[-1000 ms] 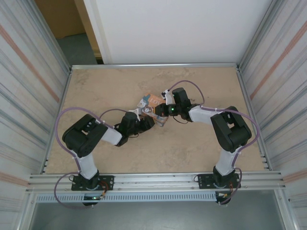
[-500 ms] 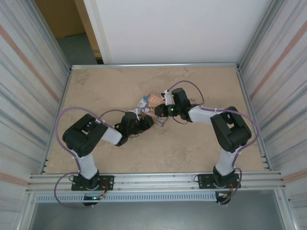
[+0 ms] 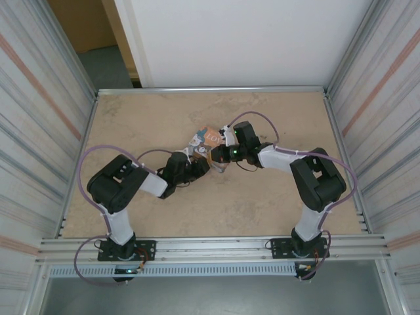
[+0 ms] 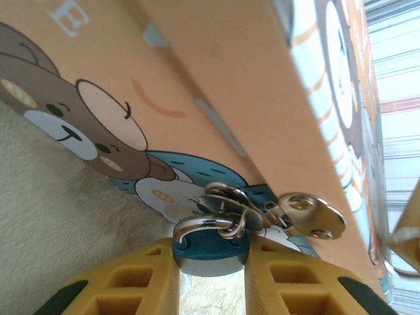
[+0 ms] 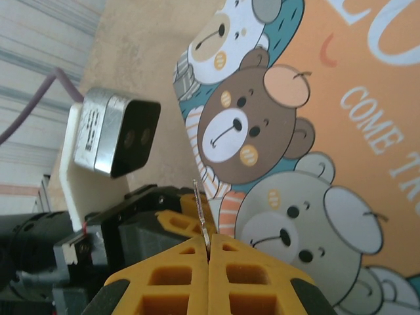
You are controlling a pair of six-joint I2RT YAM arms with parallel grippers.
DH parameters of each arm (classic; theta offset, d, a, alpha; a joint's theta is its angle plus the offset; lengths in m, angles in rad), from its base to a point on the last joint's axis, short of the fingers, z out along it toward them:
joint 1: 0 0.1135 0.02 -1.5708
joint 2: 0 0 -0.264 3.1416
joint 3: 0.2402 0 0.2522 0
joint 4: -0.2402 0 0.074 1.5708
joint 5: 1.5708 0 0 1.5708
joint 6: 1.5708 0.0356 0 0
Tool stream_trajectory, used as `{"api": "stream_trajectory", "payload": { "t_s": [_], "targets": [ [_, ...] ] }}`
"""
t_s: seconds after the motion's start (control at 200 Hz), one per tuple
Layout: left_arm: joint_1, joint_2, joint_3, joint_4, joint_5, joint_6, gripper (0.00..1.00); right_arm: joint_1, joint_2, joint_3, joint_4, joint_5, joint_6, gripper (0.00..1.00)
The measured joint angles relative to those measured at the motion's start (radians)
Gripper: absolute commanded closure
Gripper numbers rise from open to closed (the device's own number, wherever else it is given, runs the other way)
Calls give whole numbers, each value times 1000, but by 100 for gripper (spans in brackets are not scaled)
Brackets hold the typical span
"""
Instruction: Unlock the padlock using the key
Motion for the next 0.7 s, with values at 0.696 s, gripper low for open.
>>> {"api": "stream_trajectory", "payload": {
  "t_s": [0.696],
  "targets": [
    [-25,-90,55,-248,69,8,75,110,-369,-322,-143,209,-177,100]
  ]
}}
